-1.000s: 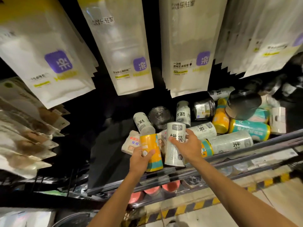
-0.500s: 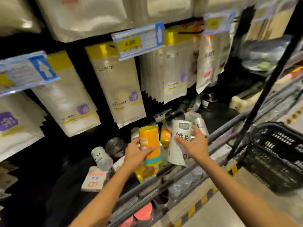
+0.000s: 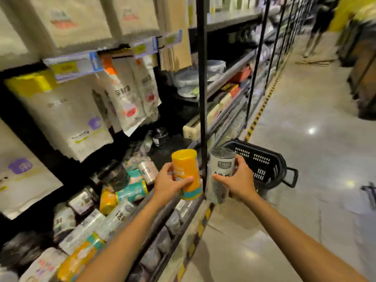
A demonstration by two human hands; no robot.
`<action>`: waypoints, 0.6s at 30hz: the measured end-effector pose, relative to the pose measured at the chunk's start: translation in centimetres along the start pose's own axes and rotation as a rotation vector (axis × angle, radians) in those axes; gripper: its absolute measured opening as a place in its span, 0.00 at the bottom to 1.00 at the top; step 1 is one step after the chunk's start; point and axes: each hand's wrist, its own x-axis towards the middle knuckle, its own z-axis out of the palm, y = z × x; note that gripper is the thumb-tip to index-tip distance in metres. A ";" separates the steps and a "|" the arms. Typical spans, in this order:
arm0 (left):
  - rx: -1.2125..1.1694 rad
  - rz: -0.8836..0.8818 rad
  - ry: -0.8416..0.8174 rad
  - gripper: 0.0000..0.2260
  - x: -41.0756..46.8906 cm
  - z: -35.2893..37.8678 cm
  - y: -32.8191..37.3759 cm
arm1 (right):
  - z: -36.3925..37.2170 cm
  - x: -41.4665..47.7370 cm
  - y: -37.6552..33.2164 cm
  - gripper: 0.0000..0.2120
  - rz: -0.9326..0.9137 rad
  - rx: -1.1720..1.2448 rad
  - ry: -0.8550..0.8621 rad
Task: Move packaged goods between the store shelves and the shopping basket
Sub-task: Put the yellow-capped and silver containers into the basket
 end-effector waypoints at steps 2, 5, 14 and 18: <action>-0.011 0.018 -0.074 0.24 1.3 3.4 0.9 | -2.6 1.1 1.7 0.34 0.038 -0.006 0.038; 0.013 0.025 -0.157 0.24 4.0 7.9 1.6 | -5.5 3.1 3.9 0.35 0.084 -0.002 0.105; 0.021 -0.035 -0.321 0.24 17.3 19.2 0.6 | -10.0 14.3 11.4 0.38 0.228 0.010 0.270; 0.034 -0.067 -0.334 0.25 25.0 23.3 0.2 | -11.1 21.4 14.4 0.43 0.238 -0.022 0.296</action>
